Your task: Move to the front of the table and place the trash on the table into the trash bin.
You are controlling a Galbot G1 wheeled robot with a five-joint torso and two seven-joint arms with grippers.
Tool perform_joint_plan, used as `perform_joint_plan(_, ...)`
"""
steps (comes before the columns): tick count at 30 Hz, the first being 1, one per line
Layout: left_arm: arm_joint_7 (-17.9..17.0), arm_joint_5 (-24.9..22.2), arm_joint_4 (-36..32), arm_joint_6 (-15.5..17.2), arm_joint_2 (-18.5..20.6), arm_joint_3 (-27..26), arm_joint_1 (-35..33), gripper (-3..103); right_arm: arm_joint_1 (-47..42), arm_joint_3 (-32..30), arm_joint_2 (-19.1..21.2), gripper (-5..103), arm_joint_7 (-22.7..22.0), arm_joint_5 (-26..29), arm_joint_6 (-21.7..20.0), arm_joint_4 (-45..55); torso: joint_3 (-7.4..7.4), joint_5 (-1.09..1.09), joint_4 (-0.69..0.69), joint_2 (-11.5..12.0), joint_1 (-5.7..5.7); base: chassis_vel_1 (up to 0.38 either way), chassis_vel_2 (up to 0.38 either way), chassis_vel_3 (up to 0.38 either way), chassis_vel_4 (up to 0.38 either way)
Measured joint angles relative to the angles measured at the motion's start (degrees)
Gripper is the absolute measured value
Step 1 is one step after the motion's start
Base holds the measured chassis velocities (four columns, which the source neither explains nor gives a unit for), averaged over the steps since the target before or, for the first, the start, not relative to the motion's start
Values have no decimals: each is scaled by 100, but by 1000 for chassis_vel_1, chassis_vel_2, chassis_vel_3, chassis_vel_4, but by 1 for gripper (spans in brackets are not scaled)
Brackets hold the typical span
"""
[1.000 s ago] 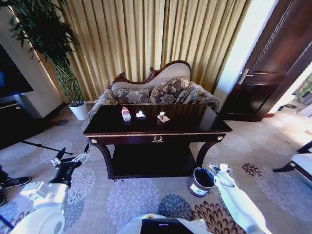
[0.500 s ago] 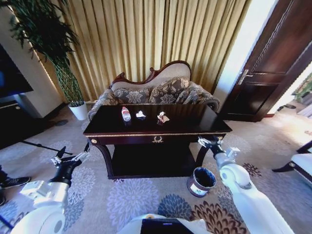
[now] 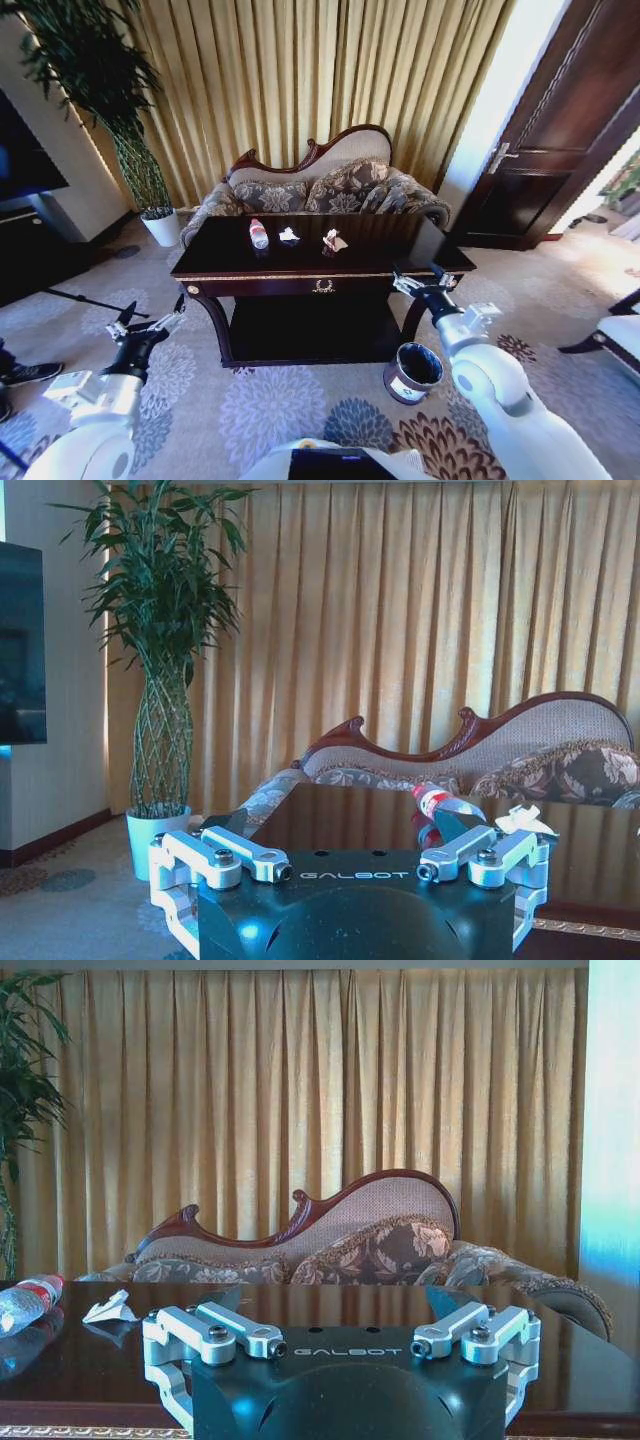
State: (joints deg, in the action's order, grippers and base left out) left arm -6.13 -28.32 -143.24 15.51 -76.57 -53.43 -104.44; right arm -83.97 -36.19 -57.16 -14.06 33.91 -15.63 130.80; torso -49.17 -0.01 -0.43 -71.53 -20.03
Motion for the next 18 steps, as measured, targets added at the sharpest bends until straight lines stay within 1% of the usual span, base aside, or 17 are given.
perform_joint_plan(18, 0, 24, 0, -7, 4, 25, 17, 100, 75, 14, 20, 100, 20, 145, -20, -15, 0, 0, 0, 0, 0, 0, 0, 0, 0)
